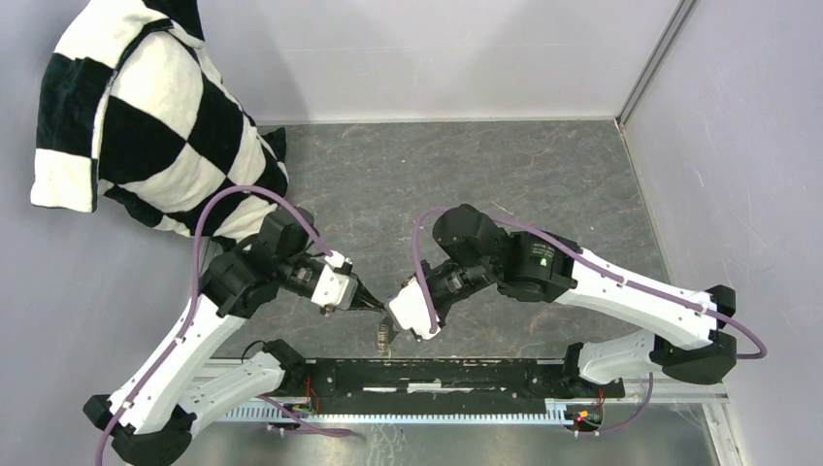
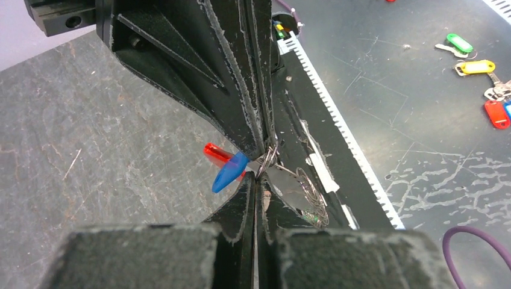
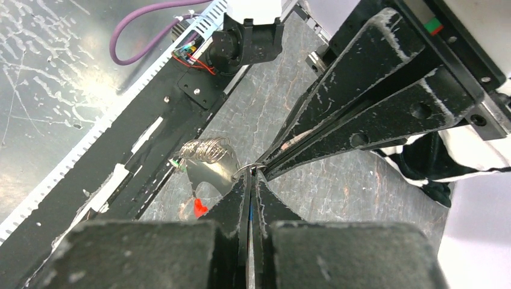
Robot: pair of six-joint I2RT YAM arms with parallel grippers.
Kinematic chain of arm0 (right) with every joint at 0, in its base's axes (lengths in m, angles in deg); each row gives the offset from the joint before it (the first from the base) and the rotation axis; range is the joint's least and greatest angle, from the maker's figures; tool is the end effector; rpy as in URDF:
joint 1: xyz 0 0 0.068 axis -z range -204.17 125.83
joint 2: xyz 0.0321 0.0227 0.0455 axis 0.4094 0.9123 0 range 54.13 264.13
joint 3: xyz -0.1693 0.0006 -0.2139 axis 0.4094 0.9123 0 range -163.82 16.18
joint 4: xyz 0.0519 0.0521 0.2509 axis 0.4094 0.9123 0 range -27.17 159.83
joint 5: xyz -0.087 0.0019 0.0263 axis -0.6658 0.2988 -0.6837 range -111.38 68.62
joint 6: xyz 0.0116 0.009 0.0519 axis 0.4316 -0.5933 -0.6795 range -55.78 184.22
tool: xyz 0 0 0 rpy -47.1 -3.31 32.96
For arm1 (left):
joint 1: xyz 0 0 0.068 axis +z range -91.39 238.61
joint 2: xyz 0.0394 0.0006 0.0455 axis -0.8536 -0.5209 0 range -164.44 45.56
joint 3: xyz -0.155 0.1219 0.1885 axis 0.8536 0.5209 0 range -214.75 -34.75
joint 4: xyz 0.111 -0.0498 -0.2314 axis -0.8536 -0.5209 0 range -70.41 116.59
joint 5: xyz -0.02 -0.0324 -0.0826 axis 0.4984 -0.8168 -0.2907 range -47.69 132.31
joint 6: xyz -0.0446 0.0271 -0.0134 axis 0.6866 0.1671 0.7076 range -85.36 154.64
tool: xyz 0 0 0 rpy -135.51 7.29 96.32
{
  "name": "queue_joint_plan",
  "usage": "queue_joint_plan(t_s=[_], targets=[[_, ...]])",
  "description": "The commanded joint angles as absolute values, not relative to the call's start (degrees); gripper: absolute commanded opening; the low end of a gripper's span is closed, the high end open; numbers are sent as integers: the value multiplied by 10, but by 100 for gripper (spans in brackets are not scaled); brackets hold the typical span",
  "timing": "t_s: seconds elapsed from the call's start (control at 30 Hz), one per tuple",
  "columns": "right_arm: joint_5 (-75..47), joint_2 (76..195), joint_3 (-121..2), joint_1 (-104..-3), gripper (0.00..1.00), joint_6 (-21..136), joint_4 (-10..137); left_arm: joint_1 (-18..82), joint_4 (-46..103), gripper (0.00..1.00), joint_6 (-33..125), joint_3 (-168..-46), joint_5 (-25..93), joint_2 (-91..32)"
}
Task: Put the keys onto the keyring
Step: Insert the key onto the keyring.
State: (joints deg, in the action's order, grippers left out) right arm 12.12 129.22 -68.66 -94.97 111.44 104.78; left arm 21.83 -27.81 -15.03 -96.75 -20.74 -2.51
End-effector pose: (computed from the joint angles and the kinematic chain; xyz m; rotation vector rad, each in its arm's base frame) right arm 0.0706 0.2625 0.4140 -1.9981 0.7895 0.8634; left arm 0.0896 -0.1066 0.3686 1.7382 1.0435 -1.0880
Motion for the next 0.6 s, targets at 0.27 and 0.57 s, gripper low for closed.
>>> queue_joint_plan(t_s=[0.27, 0.57], targets=[[66, 1322, -730, -968, 0, 1035, 987, 218, -285, 2, -210, -986, -175, -26], [4, 1306, -709, -968, 0, 1009, 967, 218, -284, 2, -205, -979, -193, -5]])
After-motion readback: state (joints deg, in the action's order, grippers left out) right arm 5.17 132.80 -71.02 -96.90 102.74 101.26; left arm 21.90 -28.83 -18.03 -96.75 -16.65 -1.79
